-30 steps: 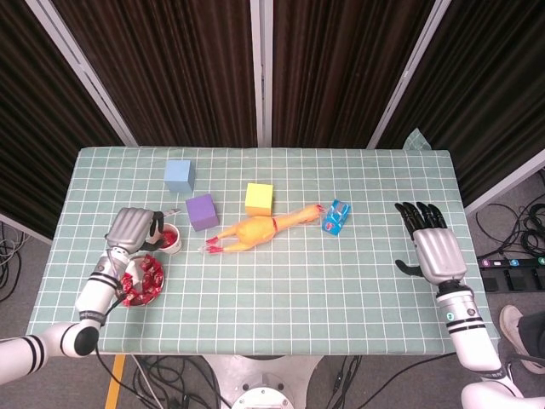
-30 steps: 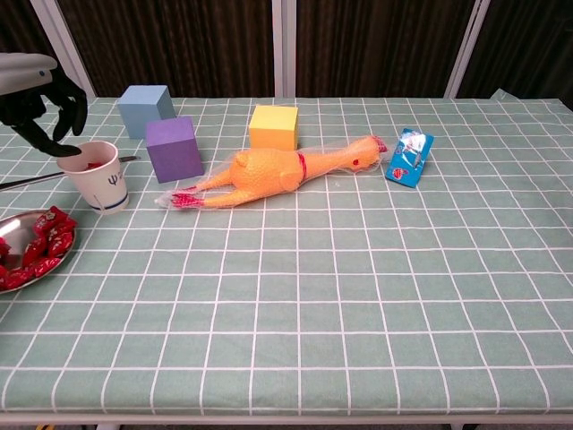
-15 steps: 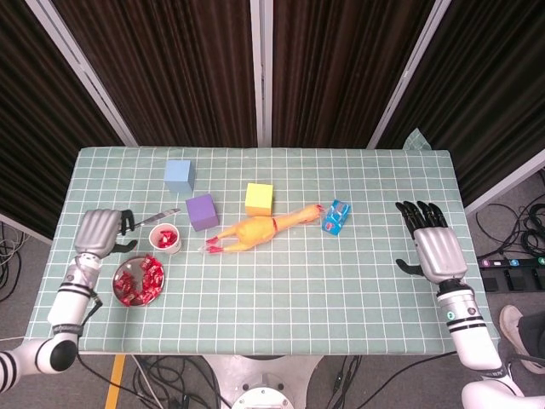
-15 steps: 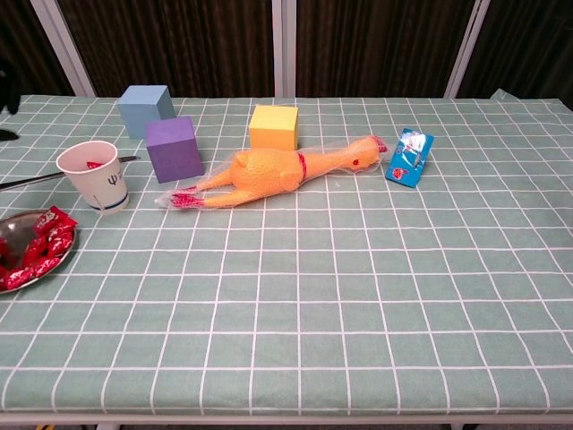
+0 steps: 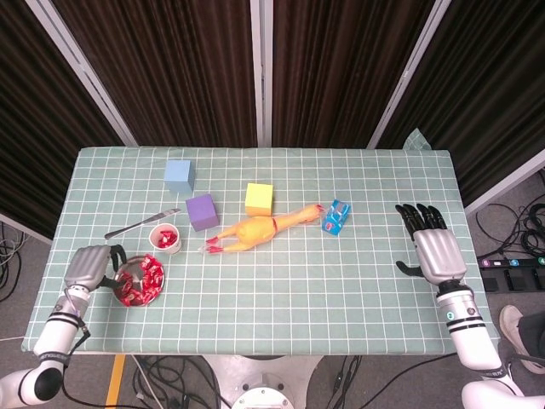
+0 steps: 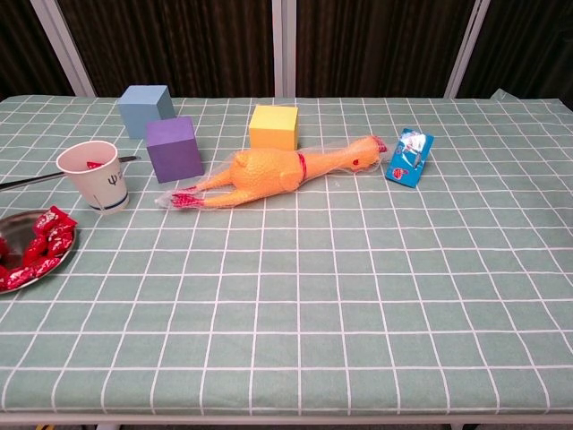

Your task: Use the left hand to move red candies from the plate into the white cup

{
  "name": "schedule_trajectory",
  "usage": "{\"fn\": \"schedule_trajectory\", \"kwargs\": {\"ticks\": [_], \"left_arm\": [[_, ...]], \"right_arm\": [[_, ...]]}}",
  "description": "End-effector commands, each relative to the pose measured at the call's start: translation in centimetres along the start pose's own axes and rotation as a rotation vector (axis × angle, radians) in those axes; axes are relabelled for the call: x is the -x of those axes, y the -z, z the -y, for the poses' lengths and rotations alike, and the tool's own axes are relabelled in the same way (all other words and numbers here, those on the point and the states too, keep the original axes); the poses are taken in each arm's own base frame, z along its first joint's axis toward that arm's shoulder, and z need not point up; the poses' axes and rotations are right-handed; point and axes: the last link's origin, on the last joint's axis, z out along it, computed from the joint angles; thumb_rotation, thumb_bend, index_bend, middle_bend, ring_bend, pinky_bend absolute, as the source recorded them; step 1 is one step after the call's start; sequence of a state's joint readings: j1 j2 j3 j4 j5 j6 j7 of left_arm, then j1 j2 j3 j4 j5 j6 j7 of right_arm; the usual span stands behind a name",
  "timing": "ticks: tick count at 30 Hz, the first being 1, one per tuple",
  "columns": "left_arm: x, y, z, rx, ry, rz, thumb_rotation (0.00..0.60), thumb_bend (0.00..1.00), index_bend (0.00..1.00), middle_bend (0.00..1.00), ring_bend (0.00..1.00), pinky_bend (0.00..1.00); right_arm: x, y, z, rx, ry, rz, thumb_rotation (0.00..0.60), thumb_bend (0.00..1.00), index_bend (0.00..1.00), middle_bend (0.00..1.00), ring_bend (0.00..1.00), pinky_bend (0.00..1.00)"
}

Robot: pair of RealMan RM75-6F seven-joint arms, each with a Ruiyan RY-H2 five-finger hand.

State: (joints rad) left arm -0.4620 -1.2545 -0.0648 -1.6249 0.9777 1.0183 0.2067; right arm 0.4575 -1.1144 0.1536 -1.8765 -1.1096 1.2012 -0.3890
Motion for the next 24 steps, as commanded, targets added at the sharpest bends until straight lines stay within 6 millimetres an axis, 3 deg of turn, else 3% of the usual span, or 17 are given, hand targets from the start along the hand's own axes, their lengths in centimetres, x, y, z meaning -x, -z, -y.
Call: {"fn": "schedule_trajectory", "kwargs": {"ticks": [1,5,12,24], "left_arm": [[0.8,0.4,-0.6,0.013,-0.008,0.033,0.600,0.17,0.55,0.67,0.98,1.00],[1.9,0.0,-0.6,-0.009,-0.022,0.044,0.600,0.16,0.55,0.66,0.98,1.00],[2.5,-0.5,-0.5,-0.042,-0.039,0.062,0.600,0.15,0.49,0.63,0.98,1.00],[3.4,-1.2,-0.1,-0.084,-0.063,0.095,0.600,0.15,0.48,0.61,0.97,1.00]], "right_arm": [[0.0,0.1,-0.1,0.002,-0.002,-0.001,0.600,0.10,0.03,0.08,0.00,0.00],[0.1,0.1,-0.2,0.002,-0.002,0.004,0.600,0.10,0.03,0.08,0.00,0.00],[0.0,-0.1,-0.5,0.009,-0.001,0.004,0.600,0.10,0.03,0.08,0.00,0.00],[0.3,-0.5,-0.4,0.008,0.004,0.015,0.600,0.10,0.03,0.08,0.00,0.00]]}}
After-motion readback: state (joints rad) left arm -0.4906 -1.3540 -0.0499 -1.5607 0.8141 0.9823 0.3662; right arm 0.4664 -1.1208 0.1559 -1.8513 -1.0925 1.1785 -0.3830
